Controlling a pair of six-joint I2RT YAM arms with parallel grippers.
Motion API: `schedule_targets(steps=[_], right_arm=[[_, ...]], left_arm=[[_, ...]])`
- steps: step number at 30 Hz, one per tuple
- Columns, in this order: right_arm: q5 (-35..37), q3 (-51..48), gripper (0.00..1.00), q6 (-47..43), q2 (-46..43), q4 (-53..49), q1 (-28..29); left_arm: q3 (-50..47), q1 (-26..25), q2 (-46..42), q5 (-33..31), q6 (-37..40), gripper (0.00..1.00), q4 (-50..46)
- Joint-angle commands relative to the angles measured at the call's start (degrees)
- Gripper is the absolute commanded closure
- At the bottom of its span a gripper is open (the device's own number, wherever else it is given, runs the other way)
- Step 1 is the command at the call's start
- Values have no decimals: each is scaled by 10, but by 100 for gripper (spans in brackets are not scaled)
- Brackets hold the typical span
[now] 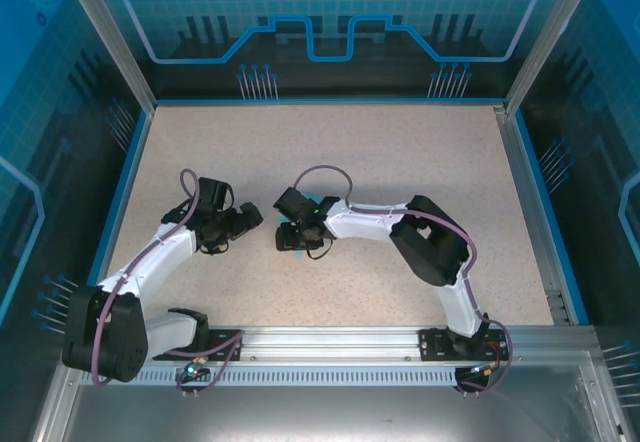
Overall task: Fold a paper plane with a square sheet of paper (pick it up from the middle)
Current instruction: Turn over the paper at the center of the table.
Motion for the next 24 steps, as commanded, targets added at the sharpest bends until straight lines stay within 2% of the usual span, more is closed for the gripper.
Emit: schedule_targets(steps=[1, 7, 11, 14, 18, 24], right_arm=[[-10, -49, 49, -66, -30, -58, -15], [-21, -137, 49, -170, -100, -75, -38], [-26, -204, 49, -252, -162, -88, -70], [-36, -242, 49, -280, -214, -75, -96], [-40, -251, 47, -241, -278, -42, -100], [10, -276, 46, -80, -310, 45, -101]], left_arm=[[-6, 5, 7, 27, 5, 2, 7], [-1, 5, 8, 42, 12, 2, 6], [-1, 4, 10, 58, 16, 2, 8], [-3, 4, 11, 71, 17, 1, 15], [-3, 0, 17, 97, 21, 1, 29], [3, -32, 29, 123, 20, 2, 51]])
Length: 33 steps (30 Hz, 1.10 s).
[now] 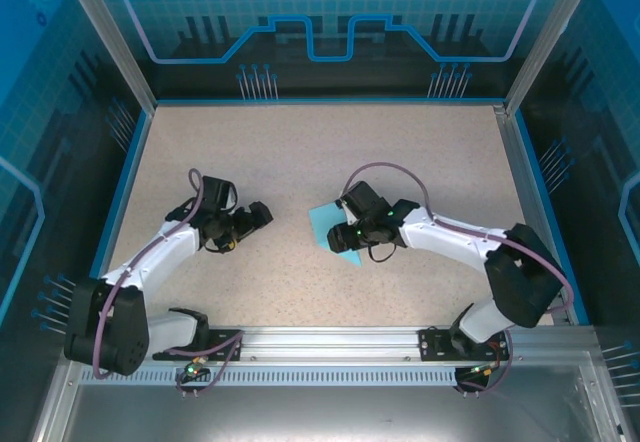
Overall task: Fold a paper plane with a square sheet of paper (pick it up from the middle)
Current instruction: Turn over the paper at the center of the table, then fold the wing for the fifth time at the center of the table.
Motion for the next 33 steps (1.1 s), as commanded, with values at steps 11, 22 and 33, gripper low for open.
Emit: schedule_targets(steps=[11, 22, 33], right_arm=[[23, -20, 51, 149, 75, 107, -15], [-33, -75, 53, 169, 116, 178, -52], [-86, -130, 54, 186, 108, 229, -89]], left_arm=[[-3, -67, 46, 128, -28, 4, 110], [-3, -115, 101, 186, -84, 17, 197], [19, -150, 183, 216, -149, 37, 244]])
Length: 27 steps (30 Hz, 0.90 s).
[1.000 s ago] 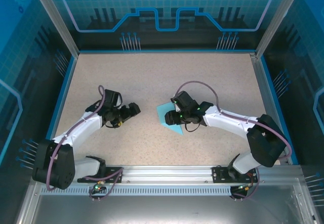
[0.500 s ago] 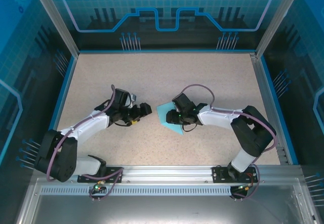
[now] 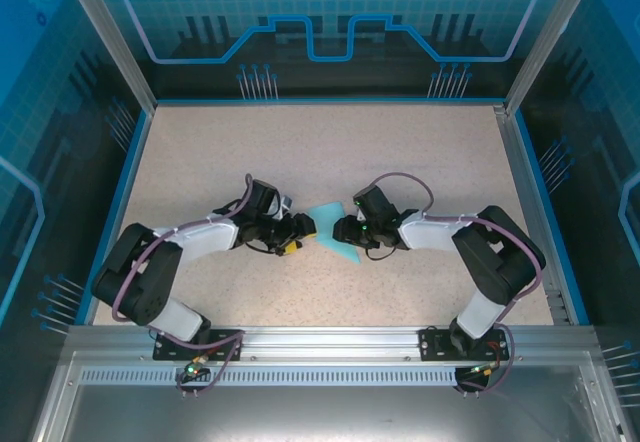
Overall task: Fold a paper plane with a square sheet of paper (pick it up from the middle)
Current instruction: Fold the wing for the fifth time at the center of the table.
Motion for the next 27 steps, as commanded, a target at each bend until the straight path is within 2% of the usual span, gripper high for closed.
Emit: schedule_targets(steps=[1, 9, 23, 27], right_arm=[[-16, -29, 54, 12, 13, -12, -15], [-28, -46, 55, 16, 18, 4, -29], [-36, -63, 56, 15, 14, 19, -40], [-37, -65, 56, 15, 15, 20, -41]], left_arm=[[18, -8, 16, 21, -32, 38, 19], [45, -24, 58, 12, -54, 42, 14], [88, -37, 105, -3, -60, 42, -14], [96, -38, 111, -10, -61, 38, -26]])
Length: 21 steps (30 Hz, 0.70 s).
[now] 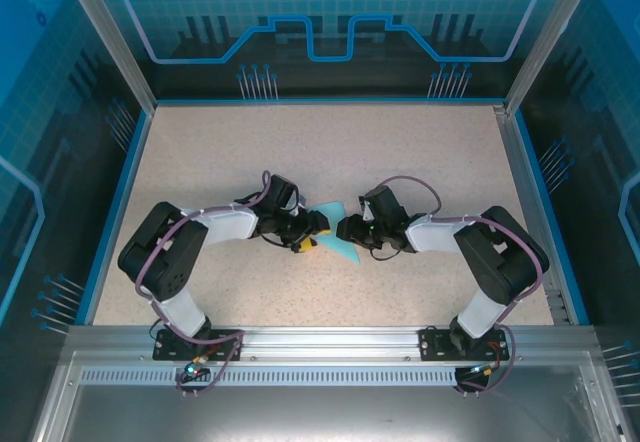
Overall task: Fold a paper plane with a square sheet of paper (pick it up from the middle)
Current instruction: Fold the wing for the fifth time at the center of the table.
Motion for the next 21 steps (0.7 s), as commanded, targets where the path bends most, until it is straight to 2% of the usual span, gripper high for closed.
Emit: schedule_targets(steps=[1, 9, 21], right_arm=[[22, -25, 56, 2, 19, -50, -12], [20, -26, 56, 1, 19, -49, -12], [19, -31, 57, -4, 16, -44, -13]], left_arm=[[18, -4, 12, -12, -4, 37, -29], [28, -8, 29, -7, -5, 37, -23], [45, -15, 42, 8, -6, 52, -3]])
